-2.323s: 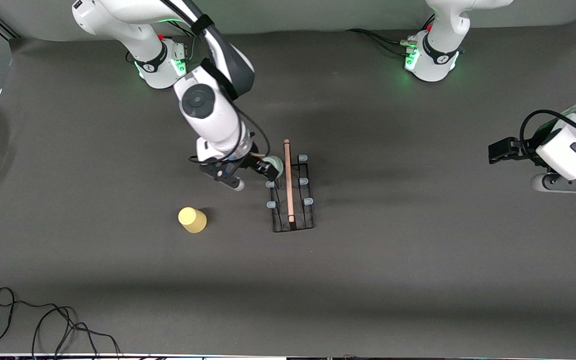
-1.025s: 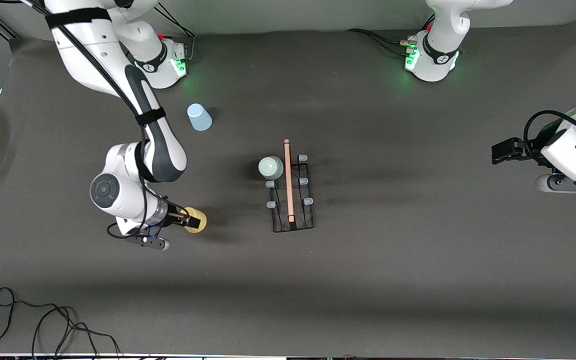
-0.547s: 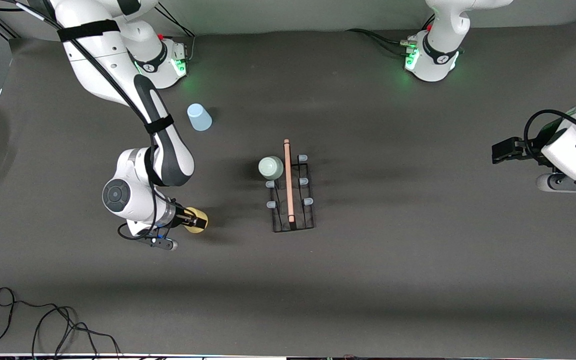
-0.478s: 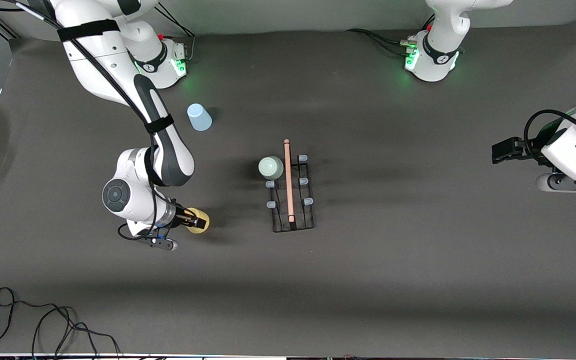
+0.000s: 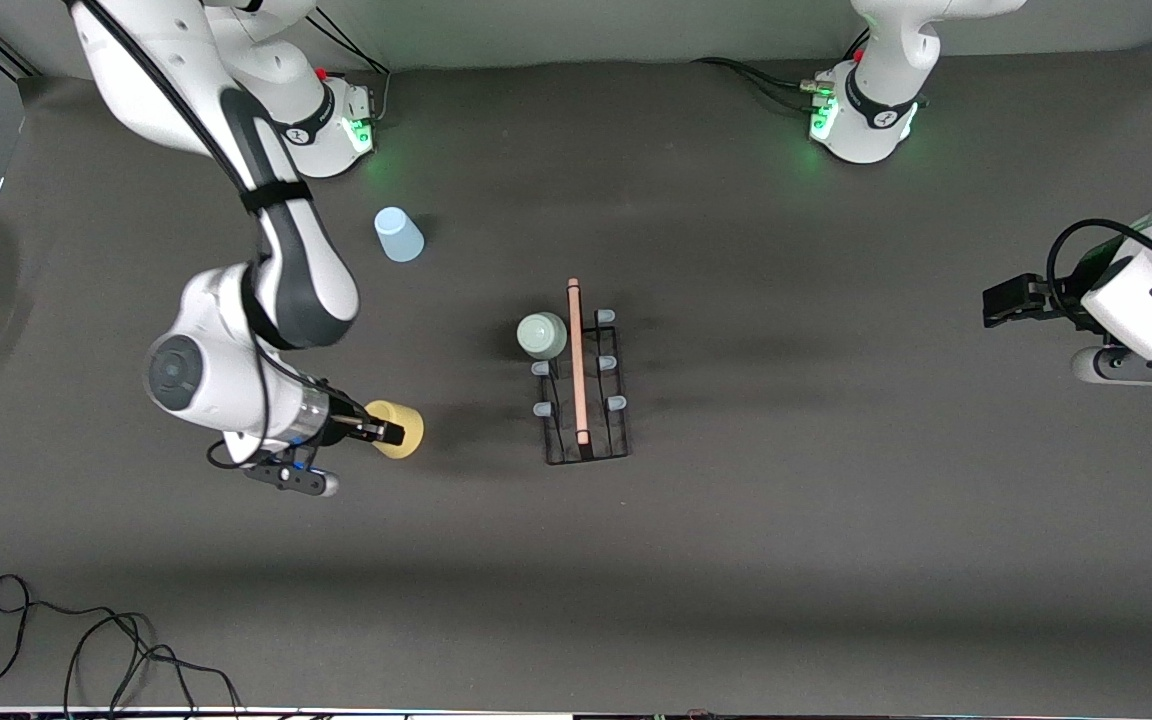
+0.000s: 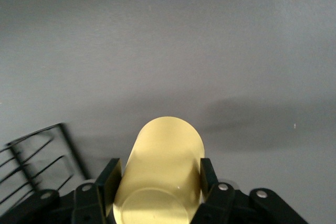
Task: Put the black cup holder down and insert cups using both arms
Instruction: 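Carry the yellow cup with the right gripper onto a holder peg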
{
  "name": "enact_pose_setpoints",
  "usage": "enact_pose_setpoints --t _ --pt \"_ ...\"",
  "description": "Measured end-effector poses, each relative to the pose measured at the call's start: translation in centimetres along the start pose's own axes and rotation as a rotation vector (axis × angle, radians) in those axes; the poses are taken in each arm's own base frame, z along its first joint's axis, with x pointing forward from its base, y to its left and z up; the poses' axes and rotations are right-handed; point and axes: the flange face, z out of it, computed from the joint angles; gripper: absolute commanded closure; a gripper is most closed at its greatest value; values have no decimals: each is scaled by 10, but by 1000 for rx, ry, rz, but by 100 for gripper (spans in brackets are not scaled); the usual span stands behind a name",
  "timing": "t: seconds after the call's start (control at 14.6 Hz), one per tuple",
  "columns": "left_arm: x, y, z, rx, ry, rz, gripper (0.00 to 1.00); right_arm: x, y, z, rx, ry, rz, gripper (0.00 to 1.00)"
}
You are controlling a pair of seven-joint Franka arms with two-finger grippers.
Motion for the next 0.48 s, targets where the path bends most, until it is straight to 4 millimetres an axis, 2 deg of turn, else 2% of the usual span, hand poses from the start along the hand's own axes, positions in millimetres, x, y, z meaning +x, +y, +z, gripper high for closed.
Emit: enact_pose_setpoints --t 0.14,0.2,0.34,0.48 --pt "0 0 0 0 -1 0 0 -4 -22 -31 34 15 80 100" --pt "0 0 0 0 -1 0 0 -11 -41 -41 52 24 111 100" --pt "0 0 0 0 -1 0 0 -35 -90 -51 80 37 168 100" --pt "0 0 0 0 0 0 0 -61 -131 -48 90 37 208 100"
